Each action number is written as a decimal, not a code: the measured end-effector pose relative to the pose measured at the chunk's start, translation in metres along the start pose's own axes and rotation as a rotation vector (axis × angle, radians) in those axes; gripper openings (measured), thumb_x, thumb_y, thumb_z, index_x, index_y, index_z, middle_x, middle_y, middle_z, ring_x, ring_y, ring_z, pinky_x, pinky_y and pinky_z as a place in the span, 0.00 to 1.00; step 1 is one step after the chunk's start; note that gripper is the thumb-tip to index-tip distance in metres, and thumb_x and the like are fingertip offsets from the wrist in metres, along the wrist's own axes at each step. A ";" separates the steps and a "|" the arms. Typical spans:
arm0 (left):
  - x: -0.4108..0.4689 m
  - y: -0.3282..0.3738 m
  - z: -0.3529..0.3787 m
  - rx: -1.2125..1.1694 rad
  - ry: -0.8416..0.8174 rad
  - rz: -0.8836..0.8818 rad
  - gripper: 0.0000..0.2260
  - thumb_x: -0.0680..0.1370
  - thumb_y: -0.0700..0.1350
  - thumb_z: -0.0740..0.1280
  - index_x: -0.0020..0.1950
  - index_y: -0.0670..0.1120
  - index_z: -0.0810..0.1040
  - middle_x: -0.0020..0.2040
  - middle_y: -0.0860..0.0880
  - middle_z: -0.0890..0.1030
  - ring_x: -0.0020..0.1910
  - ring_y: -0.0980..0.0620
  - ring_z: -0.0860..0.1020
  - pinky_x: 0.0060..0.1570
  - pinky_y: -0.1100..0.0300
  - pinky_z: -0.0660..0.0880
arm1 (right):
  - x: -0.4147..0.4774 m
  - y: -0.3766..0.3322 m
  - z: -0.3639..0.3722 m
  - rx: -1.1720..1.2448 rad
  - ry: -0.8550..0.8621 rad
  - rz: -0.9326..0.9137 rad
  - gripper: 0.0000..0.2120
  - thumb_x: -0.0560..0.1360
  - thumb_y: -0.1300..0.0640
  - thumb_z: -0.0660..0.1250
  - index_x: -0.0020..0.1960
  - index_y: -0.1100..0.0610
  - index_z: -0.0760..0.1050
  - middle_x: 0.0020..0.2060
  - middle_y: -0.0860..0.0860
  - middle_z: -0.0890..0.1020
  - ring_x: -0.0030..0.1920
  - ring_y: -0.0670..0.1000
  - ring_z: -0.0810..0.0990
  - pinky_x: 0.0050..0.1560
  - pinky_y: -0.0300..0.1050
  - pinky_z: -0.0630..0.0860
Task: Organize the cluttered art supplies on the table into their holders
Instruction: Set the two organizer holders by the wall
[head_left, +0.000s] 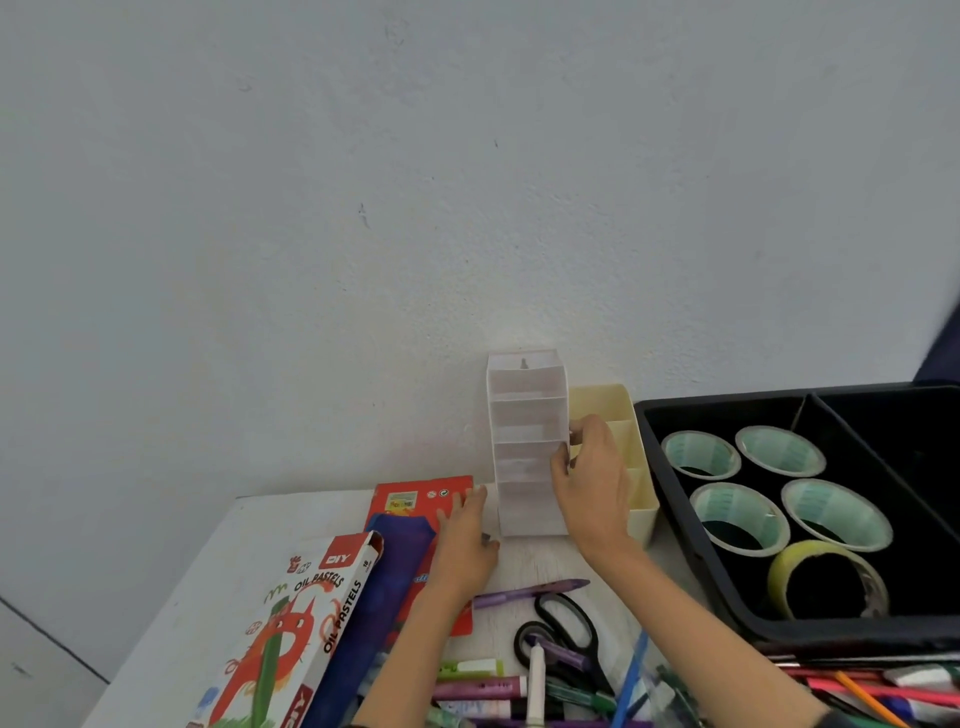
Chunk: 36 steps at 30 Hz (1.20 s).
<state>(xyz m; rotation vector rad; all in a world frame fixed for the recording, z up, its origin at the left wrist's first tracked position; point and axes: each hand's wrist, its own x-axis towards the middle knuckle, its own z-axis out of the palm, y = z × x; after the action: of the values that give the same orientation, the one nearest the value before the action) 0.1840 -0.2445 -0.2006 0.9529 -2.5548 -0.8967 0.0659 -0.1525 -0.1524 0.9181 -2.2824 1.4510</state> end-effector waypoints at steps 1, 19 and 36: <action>0.000 0.001 0.000 -0.105 0.030 0.045 0.29 0.75 0.34 0.63 0.74 0.47 0.59 0.73 0.47 0.63 0.74 0.47 0.58 0.74 0.52 0.52 | -0.001 0.001 0.000 -0.024 0.010 0.001 0.06 0.74 0.62 0.64 0.50 0.57 0.69 0.42 0.50 0.75 0.38 0.51 0.75 0.33 0.51 0.74; 0.022 0.032 0.006 -0.248 0.300 0.025 0.17 0.79 0.34 0.57 0.33 0.50 0.66 0.27 0.54 0.66 0.26 0.60 0.63 0.27 0.68 0.62 | 0.002 0.010 0.009 -0.200 -0.235 0.162 0.07 0.78 0.58 0.60 0.52 0.58 0.75 0.42 0.54 0.82 0.42 0.54 0.79 0.36 0.45 0.70; -0.003 0.077 -0.025 -0.247 0.080 -0.112 0.16 0.79 0.39 0.60 0.67 0.41 0.67 0.60 0.47 0.74 0.49 0.51 0.74 0.41 0.68 0.65 | -0.005 -0.004 -0.012 -0.114 -0.278 0.225 0.22 0.76 0.57 0.64 0.67 0.61 0.63 0.57 0.57 0.73 0.53 0.56 0.76 0.49 0.48 0.73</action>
<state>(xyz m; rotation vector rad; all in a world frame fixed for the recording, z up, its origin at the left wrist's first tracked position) 0.1589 -0.2084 -0.1322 1.0396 -2.2775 -1.1494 0.0706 -0.1409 -0.1466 0.9017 -2.7179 1.3293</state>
